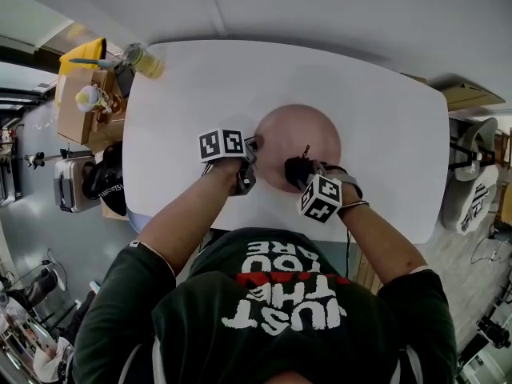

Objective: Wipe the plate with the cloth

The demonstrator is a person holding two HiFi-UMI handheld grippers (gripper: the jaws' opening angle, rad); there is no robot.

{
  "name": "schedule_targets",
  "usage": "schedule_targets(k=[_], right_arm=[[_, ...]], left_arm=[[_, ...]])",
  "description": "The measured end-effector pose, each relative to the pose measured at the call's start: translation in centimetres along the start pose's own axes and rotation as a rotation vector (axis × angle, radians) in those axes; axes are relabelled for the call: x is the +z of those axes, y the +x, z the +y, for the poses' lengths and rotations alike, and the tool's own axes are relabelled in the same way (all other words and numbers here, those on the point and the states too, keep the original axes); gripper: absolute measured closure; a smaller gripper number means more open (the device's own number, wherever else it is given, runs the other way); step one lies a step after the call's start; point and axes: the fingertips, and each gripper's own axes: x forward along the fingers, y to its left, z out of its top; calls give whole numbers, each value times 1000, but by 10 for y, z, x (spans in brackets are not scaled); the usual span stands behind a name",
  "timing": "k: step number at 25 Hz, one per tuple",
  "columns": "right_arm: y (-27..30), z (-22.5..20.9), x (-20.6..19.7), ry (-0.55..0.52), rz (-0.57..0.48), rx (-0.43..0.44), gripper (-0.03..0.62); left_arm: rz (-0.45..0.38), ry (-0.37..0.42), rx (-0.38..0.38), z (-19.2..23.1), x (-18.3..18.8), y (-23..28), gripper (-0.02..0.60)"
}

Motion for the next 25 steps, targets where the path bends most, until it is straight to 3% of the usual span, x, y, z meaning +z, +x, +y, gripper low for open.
schedule_targets(k=[3, 6, 11, 15, 17, 20, 25], right_arm=[[10, 2, 23, -14, -39, 4, 565], [20, -18, 46, 39, -97, -34, 563], [26, -104, 49, 227, -149, -216, 563], [12, -165, 12, 309, -57, -356, 565], [-1, -165, 9, 322, -81, -347, 563], [-40, -143, 23, 351, -222, -315, 563], [-94, -97, 3, 505, -353, -281, 563]], left_arm=[[19, 36, 2, -2, -2, 1, 552], [74, 124, -8, -4, -4, 1, 557], [142, 183, -33, -6, -8, 2, 560], [126, 162, -33, -6, -7, 2, 560], [114, 145, -33, -5, -7, 2, 560], [88, 116, -45, -5, -7, 1, 560], [75, 119, -61, -5, -9, 2, 560]])
